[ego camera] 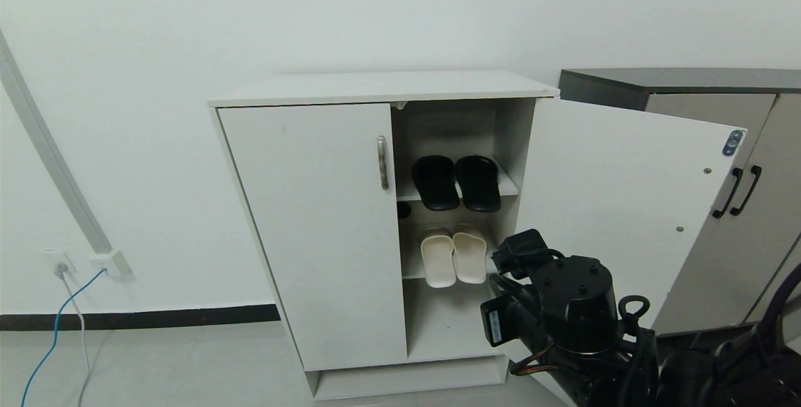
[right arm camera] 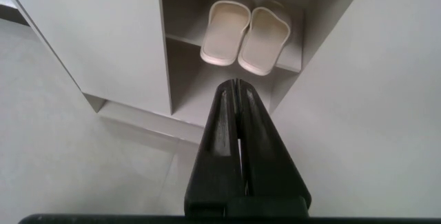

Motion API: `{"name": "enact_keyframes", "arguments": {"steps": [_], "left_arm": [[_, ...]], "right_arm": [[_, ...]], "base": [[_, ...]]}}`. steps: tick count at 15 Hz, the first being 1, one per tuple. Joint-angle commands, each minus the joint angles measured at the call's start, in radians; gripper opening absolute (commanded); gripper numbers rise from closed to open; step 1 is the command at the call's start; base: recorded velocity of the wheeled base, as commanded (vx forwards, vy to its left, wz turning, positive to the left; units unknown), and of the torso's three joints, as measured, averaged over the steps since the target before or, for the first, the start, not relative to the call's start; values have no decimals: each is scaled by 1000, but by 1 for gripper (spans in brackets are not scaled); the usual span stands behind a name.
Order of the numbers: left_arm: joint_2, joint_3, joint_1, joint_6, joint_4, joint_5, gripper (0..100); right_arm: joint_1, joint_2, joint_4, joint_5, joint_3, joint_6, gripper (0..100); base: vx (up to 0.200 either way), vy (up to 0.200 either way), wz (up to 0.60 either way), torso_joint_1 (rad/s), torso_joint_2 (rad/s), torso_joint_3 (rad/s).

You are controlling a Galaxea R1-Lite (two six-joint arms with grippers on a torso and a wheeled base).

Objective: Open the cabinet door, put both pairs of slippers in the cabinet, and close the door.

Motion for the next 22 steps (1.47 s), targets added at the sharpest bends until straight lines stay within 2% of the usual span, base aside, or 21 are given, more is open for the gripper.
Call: {"name": "enact_keyframes", "arguments": {"steps": [1, 9, 22], "left_arm": [[0, 0, 0, -1, 0, 0, 0], [0, 0, 0, 1, 0, 0, 0], [0, 0, 0, 1, 0, 0, 0]], "right_arm": [[2, 1, 1, 0, 2, -1, 0], [0, -3, -1, -2, 3, -12, 0], [-2, -7, -1, -2, 6, -12, 0]], "base": [[0, 0, 0, 0, 0, 0], [0, 0, 0, 2, -22, -20], [0, 0, 0, 109, -434, -327]]}}
